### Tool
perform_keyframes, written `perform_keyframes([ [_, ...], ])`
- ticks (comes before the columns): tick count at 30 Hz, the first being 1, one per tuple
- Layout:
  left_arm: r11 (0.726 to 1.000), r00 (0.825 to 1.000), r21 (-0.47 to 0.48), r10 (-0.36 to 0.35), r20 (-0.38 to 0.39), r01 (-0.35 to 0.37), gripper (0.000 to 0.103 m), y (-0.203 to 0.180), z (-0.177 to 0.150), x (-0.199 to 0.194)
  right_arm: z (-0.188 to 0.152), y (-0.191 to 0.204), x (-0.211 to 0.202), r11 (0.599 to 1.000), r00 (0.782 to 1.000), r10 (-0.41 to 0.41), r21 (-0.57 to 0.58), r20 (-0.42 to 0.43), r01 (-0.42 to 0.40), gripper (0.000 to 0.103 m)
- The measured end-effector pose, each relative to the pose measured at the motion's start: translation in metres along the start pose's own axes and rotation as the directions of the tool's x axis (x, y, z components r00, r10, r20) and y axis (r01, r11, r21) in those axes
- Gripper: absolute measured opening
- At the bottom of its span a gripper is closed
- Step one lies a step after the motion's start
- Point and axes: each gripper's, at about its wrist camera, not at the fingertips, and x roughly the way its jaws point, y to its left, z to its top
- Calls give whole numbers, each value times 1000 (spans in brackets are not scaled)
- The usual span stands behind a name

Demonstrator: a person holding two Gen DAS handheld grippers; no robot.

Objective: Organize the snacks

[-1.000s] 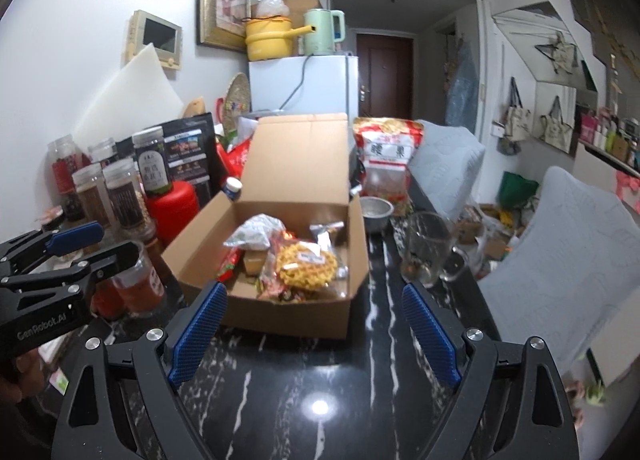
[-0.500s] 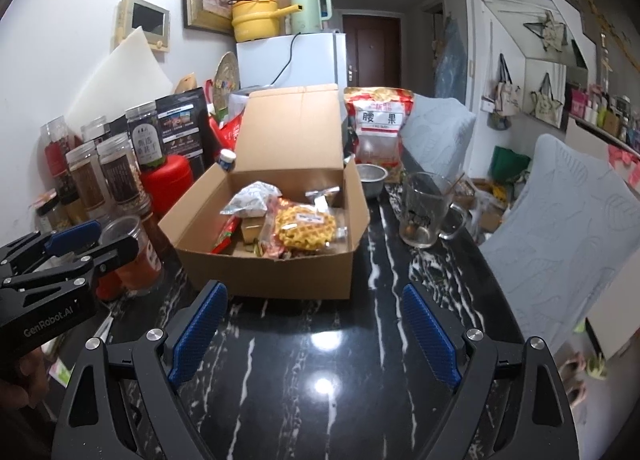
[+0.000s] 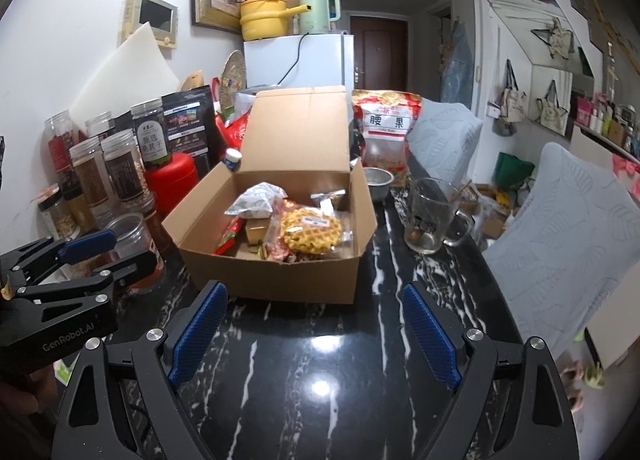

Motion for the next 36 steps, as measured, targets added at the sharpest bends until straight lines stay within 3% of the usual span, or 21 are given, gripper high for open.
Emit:
perform_keyframes([
  [36,1000,1000,29,-1,-16,2,58,-6,0,-1,-2,0,2,1000,1000,6,-3,-16,-6,90],
])
